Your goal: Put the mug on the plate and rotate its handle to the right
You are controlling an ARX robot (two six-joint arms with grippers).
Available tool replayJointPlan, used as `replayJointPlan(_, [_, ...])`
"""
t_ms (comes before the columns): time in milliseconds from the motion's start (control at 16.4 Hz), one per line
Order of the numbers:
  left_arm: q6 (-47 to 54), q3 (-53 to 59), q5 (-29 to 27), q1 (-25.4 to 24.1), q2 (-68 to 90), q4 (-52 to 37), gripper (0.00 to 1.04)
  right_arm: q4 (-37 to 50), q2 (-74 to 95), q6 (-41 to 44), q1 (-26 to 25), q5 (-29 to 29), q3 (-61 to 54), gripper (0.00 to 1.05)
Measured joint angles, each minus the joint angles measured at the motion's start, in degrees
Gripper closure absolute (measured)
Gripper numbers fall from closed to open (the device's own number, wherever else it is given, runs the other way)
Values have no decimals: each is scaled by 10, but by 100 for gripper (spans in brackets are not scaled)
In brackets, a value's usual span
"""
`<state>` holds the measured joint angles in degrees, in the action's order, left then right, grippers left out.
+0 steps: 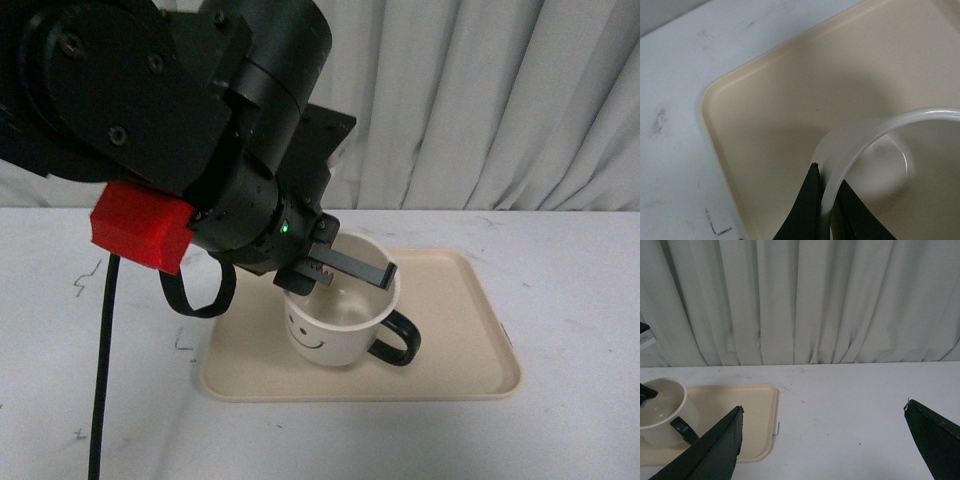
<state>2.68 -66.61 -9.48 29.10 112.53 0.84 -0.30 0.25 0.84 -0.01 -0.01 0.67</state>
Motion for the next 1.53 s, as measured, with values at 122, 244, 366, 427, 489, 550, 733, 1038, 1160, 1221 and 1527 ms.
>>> replayJointPlan(122, [-4,-10,-2,0,16,6,101,0,0,0,0,0,0,6])
replayJointPlan(244, [-6,-14,-5,-1,22,7,101,0,0,0,0,0,0,6])
replayJointPlan(366, [-7,-20,-10,-1,30,7,101,0,0,0,0,0,0,6])
replayJointPlan(427, [-8,-22,-11,-1,33,9,101,0,0,0,0,0,0,6])
replayJointPlan(489, [-9,-26,-11,-1,37,10,101,0,0,0,0,0,0,6])
replayJointPlan(550, [-9,-29,-11,-2,40,12,101,0,0,0,0,0,0,6])
replayJointPlan(733, [-22,-62,-14,-8,68,35,98,0,0,0,0,0,0,6])
replayJointPlan(1038, [-1,-60,-7,14,43,31,45,0,0,0,0,0,0,6])
replayJointPlan(1160, [45,17,30,35,-64,-78,23,0,0,0,0,0,0,6])
replayJointPlan(1221, [76,68,42,42,-138,-163,12,0,0,0,0,0,0,6])
replayJointPlan(1527, [3,314,-176,-14,-240,-491,45,0,0,0,0,0,0,6])
